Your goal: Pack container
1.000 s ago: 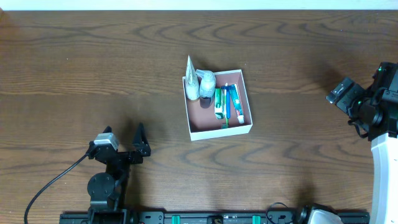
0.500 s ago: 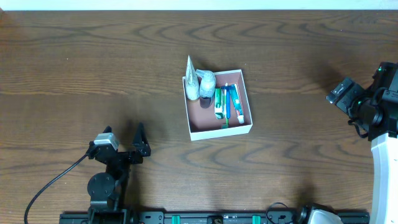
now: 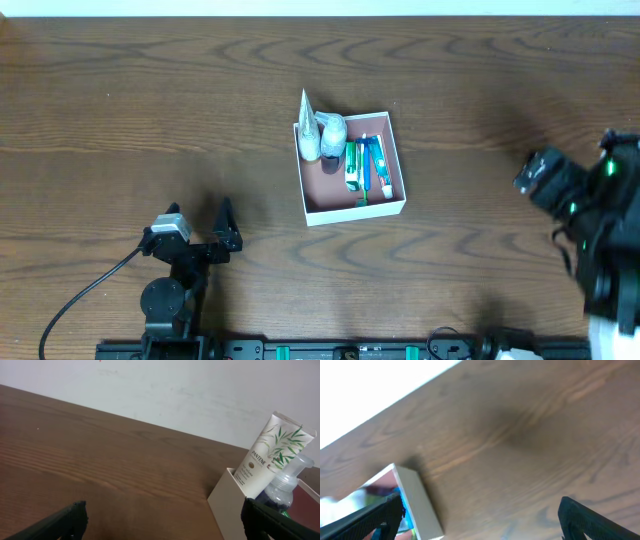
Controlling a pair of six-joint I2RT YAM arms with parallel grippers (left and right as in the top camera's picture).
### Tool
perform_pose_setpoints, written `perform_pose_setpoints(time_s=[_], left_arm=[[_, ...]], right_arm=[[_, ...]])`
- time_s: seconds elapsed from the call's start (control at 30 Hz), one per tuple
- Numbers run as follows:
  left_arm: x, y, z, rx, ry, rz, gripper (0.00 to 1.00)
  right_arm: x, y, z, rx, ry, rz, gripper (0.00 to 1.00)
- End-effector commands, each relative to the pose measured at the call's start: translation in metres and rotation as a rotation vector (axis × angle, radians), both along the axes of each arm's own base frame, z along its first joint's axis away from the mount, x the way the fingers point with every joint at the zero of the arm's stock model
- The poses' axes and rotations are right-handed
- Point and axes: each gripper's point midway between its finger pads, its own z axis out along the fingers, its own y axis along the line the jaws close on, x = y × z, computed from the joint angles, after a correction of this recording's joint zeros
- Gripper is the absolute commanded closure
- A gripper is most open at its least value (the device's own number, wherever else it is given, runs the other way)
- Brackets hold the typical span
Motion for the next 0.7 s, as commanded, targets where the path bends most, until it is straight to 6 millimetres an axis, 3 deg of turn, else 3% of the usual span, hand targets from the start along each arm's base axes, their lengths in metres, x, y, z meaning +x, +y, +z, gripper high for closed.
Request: perform_pose_setpoints(time_s=[0.0,0.17,0.37,0.5,0.67], left_arm=[[-0.001,-0.002,-0.014,0.016,0.046,-0.013,0.02],[-0.001,-0.002,-0.014,0.016,0.046,-0.013,0.02],[-0.001,-0.002,-0.014,0.016,0.046,-0.013,0.02],[-0.001,-0.002,-0.014,0.016,0.046,-0.013,0.02],[-0.001,-0.002,-0.014,0.016,0.046,-0.013,0.02]], right_arm=[[-0.02,0.011,-0.005,-0.015,-0.038,0.039,0.01],[-0.048,0.019,-0.021,-0.019,-0.091,0.069,0.01],[-0.068,0.029,-0.064,-0.02,-0.088,0.119,0.01],[-0.054,0.035,-0.075,-0.046,-0.189,0.166,0.01],[-0.024,0.065,-0.074,-0.229,-0.395,0.44,0.01]])
